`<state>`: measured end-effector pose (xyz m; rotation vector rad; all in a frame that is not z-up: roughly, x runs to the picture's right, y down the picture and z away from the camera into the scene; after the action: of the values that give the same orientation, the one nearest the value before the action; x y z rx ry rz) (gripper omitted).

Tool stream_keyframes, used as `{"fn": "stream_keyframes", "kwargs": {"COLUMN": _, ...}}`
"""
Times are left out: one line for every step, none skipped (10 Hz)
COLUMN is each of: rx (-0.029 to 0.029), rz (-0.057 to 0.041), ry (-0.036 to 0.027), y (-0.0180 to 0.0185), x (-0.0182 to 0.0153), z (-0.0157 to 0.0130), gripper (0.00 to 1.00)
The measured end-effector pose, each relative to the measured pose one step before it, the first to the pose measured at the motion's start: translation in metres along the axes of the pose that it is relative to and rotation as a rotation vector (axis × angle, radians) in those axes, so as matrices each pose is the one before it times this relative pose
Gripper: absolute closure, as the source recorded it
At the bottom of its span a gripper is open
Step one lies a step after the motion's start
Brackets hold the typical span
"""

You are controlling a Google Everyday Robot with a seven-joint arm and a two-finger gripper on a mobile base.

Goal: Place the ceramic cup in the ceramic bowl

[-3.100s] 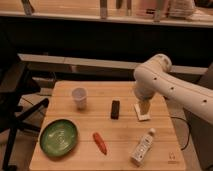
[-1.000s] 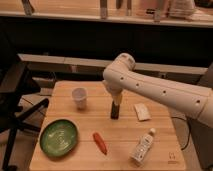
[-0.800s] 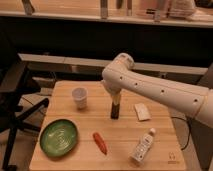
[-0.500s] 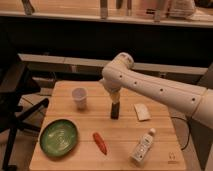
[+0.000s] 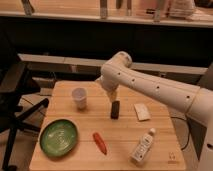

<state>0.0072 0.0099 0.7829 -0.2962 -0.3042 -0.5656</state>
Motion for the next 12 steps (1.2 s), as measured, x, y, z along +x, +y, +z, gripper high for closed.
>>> {"fn": "stream_keyframes", "kwargs": {"rx": 0.00102, "rz": -0.01145, "ry": -0.01, "y": -0.00287, "x": -0.00292, "z": 0.00241, "gripper": 0.2}}
{"fn": "stream_keyframes", "kwargs": {"rx": 0.0008, "rz": -0.0115, "ry": -0.01201, "y": -0.00346, "x": -0.003, "z": 0.00345, "gripper": 0.2}}
{"fn": "stream_keyframes", "kwargs": {"rx": 0.00061, "rz": -0.00737, "ry": -0.00834, "y": -0.00246, "x": -0.00213, "z": 0.00213, "gripper": 0.2}}
{"fn": "stream_keyframes", "kwargs": {"rx": -0.00014, "rz": -0.01187, "ry": -0.01417, "y": -0.00195, "x": -0.00153, "z": 0.00381, "gripper": 0.2}}
{"fn": "stream_keyframes", "kwargs": {"rx": -0.00075, "rz": -0.01068, "ry": -0.00901, "y": -0.00077, "x": 0.00023, "z": 0.00321, "gripper": 0.2}}
{"fn": "stream_keyframes", "kwargs": {"rx": -0.00264, "rz": -0.01367, "ry": -0.00992, "y": -0.00258, "x": -0.0026, "z": 0.00456, "gripper": 0.2}}
{"fn": "stream_keyframes", "kwargs": {"rx": -0.00277, "rz": -0.0151, "ry": -0.00904, "y": -0.00418, "x": -0.00426, "z": 0.00441, "gripper": 0.2}}
{"fn": "stream_keyframes", "kwargs": {"rx": -0.0034, "rz": -0.01779, "ry": -0.01043, "y": -0.00488, "x": -0.00513, "z": 0.00521, "gripper": 0.2}}
{"fn": "stream_keyframes", "kwargs": {"rx": -0.00313, "rz": -0.0106, "ry": -0.00569, "y": -0.00228, "x": -0.00237, "z": 0.00357, "gripper": 0.2}}
{"fn": "stream_keyframes", "kwargs": {"rx": -0.00441, "rz": -0.01164, "ry": -0.00513, "y": -0.00058, "x": -0.00097, "z": 0.00321, "gripper": 0.2}}
{"fn": "stream_keyframes", "kwargs": {"rx": -0.00509, "rz": -0.0121, "ry": -0.00414, "y": -0.00023, "x": -0.00038, "z": 0.00251, "gripper": 0.2}}
{"fn": "stream_keyframes", "kwargs": {"rx": -0.00724, "rz": -0.02405, "ry": -0.01101, "y": -0.00344, "x": -0.00396, "z": 0.00471, "gripper": 0.2}}
